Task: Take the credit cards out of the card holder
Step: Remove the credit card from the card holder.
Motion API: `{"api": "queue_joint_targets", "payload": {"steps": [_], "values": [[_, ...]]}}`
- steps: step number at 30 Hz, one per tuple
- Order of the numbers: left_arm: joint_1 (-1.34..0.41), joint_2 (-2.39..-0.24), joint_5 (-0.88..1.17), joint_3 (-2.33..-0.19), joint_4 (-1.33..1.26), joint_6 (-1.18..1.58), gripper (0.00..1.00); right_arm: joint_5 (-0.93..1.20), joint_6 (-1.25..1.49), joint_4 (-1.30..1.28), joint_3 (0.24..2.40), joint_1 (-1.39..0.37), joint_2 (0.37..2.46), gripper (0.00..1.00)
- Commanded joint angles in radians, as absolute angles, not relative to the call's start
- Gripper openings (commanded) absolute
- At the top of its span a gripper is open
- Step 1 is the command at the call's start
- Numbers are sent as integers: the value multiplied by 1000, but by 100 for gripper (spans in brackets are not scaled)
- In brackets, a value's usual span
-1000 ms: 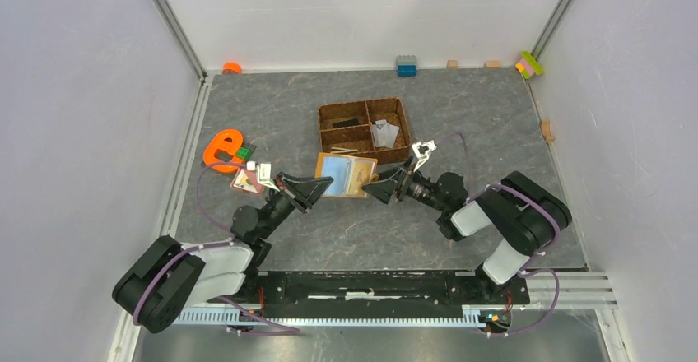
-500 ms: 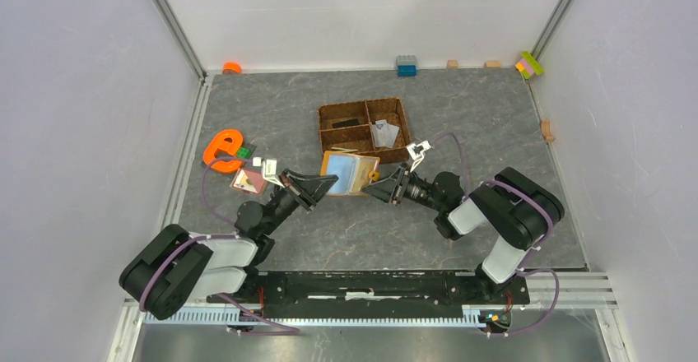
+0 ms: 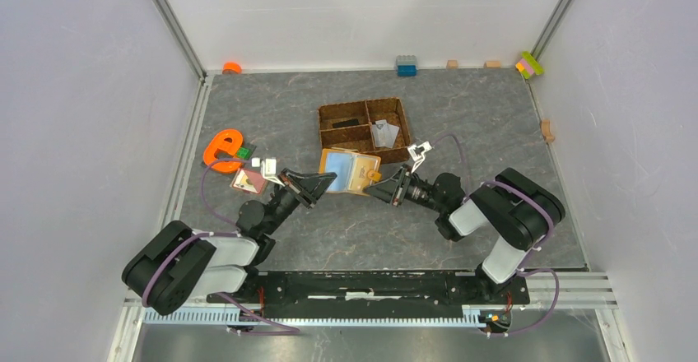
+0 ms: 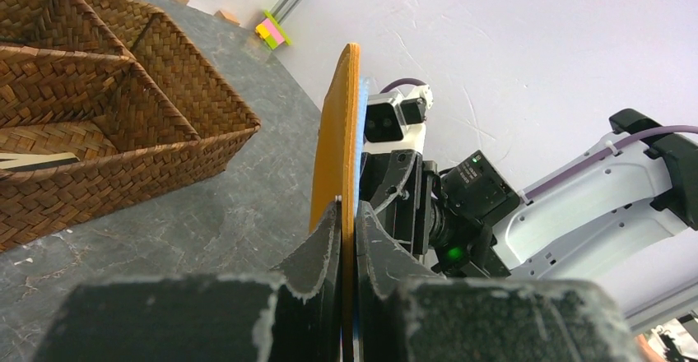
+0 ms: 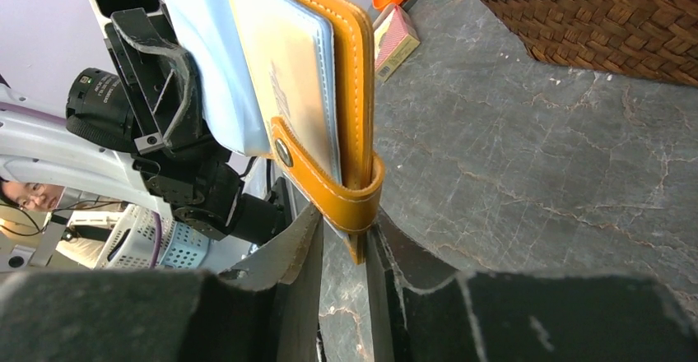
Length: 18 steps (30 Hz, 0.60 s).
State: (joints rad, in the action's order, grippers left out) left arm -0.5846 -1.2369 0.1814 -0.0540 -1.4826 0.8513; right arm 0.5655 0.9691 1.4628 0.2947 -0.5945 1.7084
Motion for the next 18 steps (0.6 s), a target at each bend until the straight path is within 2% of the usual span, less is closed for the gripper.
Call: {"api": "queue_joint_targets", "payload": {"steps": [1, 3, 9, 13, 18], "values": [[-588, -1237, 154, -62, -1553, 827, 2, 586, 955, 1932, 274, -599, 1671, 32], [-588, -1242, 162, -66, -1553, 828, 2, 589, 947, 1932, 271, -600, 1661, 38], [-588, -1262, 214, -89, -1554, 840, 2, 599, 936, 1929, 275, -600, 1644, 42], [-588, -1274, 232, -96, -1554, 845, 2, 608, 936, 1935, 279, -600, 1639, 42], [-588, -1285, 241, -101, -1553, 850, 2, 612, 943, 1959, 276, -599, 1637, 34]]}}
